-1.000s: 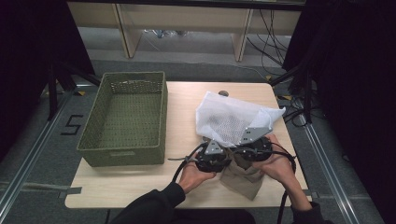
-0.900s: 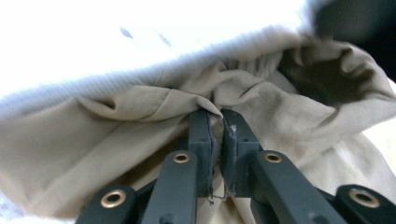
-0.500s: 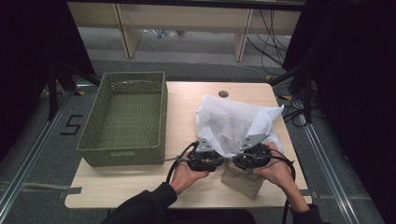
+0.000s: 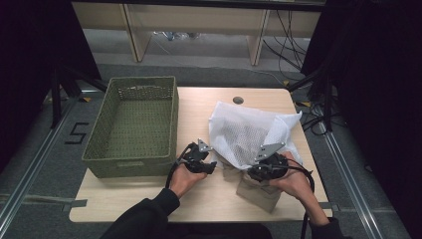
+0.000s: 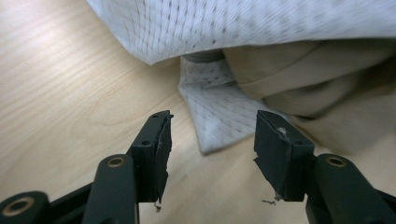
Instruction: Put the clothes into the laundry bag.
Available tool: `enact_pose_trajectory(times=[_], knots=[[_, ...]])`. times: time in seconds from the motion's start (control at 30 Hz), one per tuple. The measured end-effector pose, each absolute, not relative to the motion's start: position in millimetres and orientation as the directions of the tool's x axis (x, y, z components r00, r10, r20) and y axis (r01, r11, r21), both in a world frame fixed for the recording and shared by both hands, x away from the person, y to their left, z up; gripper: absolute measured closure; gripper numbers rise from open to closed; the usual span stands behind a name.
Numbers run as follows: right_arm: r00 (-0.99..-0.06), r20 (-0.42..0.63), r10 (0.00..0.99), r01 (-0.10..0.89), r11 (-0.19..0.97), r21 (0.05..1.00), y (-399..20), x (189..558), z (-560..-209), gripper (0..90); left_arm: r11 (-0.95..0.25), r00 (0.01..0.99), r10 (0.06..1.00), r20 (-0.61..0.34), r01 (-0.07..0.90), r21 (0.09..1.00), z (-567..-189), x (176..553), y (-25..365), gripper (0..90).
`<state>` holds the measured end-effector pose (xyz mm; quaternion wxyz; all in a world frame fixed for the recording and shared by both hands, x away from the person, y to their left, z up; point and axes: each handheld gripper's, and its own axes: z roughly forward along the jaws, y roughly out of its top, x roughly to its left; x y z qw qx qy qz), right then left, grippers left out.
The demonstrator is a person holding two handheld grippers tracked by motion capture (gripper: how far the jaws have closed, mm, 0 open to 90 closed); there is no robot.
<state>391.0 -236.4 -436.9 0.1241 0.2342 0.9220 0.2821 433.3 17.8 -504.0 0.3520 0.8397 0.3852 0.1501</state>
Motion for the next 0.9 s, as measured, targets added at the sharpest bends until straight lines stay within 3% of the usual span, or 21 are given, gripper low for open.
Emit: enact_pose_trajectory(times=[0.13, 0.3, 0.37, 0.63, 0.9], knots=[[-0.863, -0.094, 0.496, 0.359, 0.733, 0.578, -237, 391, -438, 89.8, -0.426, 0.659, 0.75, -0.058, 0.548, 0.72, -512, 449, 10, 52.0], [-0.863, -0.088, 0.497, 0.363, 0.733, 0.575, -237, 392, -438, 89.8, -0.422, 0.698, 0.708, -0.102, 0.535, 0.732, -513, 449, 4, 81.8], [-0.866, -0.097, 0.49, 0.353, 0.738, 0.575, -236, 394, -440, 89.7, -0.416, 0.699, 0.705, -0.117, 0.542, 0.73, -513, 444, 5, 86.9], [-0.847, -0.14, 0.512, 0.365, 0.753, 0.548, -222, 403, -449, 89.8, -0.442, 0.753, 0.644, -0.134, 0.51, 0.738, -501, 405, 22, 88.3], [-0.826, -0.182, 0.533, 0.376, 0.763, 0.525, -206, 422, -456, 89.9, -0.47, 0.784, 0.606, -0.137, 0.491, 0.734, -502, 391, 33, 88.5]])
